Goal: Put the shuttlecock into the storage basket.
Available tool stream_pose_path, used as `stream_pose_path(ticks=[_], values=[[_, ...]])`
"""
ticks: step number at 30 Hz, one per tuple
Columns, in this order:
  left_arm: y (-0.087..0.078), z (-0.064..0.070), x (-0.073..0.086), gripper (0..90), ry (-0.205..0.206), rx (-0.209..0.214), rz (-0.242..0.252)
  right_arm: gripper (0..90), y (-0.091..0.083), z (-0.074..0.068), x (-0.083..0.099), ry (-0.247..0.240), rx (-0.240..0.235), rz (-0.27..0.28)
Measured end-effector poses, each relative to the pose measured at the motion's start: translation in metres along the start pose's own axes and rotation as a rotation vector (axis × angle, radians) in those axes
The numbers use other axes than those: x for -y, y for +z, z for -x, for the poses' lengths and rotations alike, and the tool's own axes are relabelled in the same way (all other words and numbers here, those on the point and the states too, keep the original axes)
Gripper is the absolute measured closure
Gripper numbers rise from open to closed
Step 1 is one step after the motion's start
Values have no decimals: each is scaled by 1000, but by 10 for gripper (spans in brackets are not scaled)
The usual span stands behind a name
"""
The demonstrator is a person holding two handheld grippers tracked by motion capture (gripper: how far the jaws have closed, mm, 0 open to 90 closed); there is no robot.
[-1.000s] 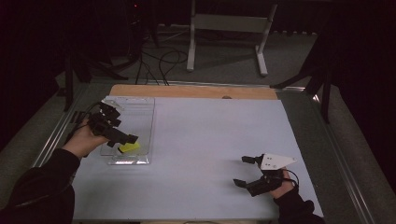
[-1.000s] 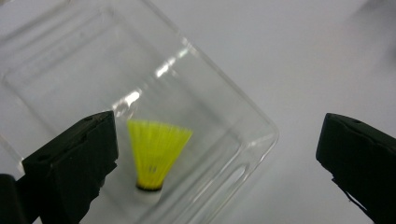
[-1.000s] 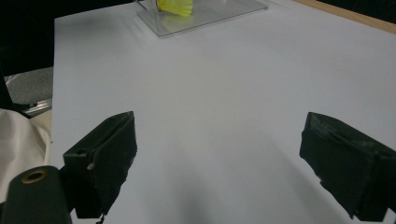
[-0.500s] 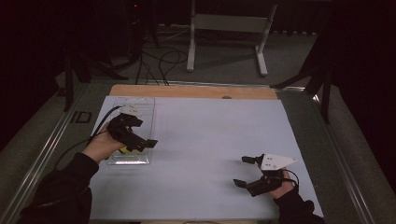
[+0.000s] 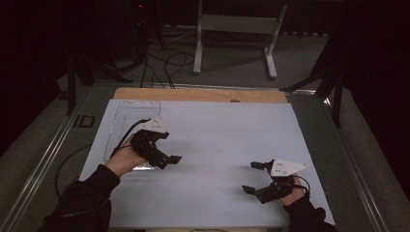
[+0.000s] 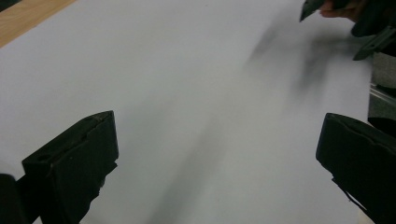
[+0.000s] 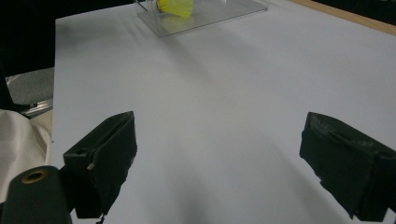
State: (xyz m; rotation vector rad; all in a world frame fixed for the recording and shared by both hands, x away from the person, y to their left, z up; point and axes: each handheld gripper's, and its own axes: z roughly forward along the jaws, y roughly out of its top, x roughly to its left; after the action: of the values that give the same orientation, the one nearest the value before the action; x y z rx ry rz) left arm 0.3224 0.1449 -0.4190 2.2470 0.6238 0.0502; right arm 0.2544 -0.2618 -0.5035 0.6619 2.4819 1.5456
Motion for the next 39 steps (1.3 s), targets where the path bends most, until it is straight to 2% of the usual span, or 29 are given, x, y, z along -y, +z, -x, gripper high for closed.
stream_pose_path(ticks=[5,12,17,19,21,26,31,39], values=[[9,9,2,1,26,19,18,110,0,0,1,-2,3,-2],[23,22,13,1,64,64,28,110,1,0,3,-1,14,-13],[30,28,23,1,78,82,41,110,2,1,4,2,15,-18],[32,31,27,1,93,71,37,110,2,1,4,-1,15,-19],[33,33,32,1,91,89,40,110,2,2,4,-4,19,-20],[36,38,44,1,101,87,38,110,0,2,4,-2,22,-19],[38,41,59,1,89,100,47,110,0,1,5,-5,26,-15],[36,44,83,2,70,82,44,110,0,1,6,-4,28,-14]])
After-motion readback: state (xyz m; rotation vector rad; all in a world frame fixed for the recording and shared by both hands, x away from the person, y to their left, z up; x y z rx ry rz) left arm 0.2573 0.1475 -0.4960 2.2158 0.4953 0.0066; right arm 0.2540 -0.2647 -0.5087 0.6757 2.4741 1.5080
